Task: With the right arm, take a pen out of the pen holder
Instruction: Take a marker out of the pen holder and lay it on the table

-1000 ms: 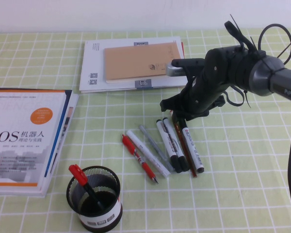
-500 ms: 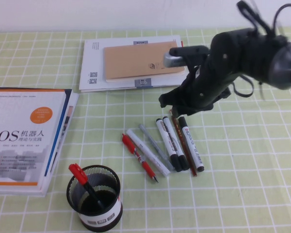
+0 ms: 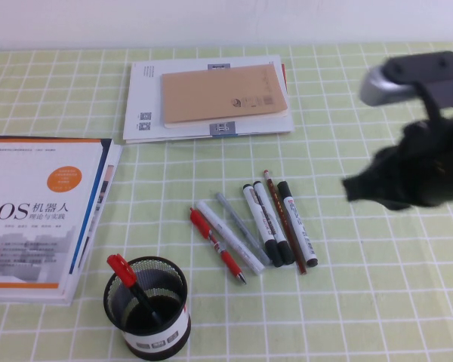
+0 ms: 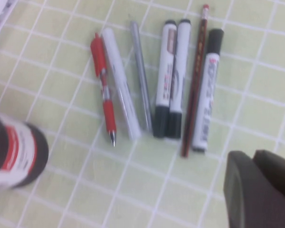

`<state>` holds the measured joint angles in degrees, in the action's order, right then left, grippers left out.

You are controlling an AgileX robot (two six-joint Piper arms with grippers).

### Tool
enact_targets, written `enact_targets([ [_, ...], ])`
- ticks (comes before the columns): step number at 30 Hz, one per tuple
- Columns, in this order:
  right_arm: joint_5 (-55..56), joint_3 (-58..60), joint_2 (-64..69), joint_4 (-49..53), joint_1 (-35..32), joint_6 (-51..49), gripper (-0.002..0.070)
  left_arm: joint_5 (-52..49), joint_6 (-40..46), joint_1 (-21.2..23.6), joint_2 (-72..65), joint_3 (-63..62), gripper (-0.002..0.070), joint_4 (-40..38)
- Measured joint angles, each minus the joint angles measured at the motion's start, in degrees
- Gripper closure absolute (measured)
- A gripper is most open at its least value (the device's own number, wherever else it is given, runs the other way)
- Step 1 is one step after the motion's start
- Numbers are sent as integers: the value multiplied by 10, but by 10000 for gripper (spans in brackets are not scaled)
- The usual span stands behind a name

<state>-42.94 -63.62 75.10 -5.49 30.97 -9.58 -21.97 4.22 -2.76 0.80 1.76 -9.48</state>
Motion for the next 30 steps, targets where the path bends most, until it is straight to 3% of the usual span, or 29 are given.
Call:
enact_targets([
  [10, -35, 152, -185, -3, 0, 0, 688, 0, 0, 0, 0, 0, 683, 0],
  [17, -122, 175, -241, -8, 0, 7, 688, 0, 0, 0, 0, 0, 683, 0],
  [26, -124, 175, -261, 30, 0, 30, 688, 0, 0, 0, 0, 0, 683, 0],
  [30, -67, 207, -276, 36, -16, 31, 689, 0, 0, 0, 0, 0, 683, 0],
])
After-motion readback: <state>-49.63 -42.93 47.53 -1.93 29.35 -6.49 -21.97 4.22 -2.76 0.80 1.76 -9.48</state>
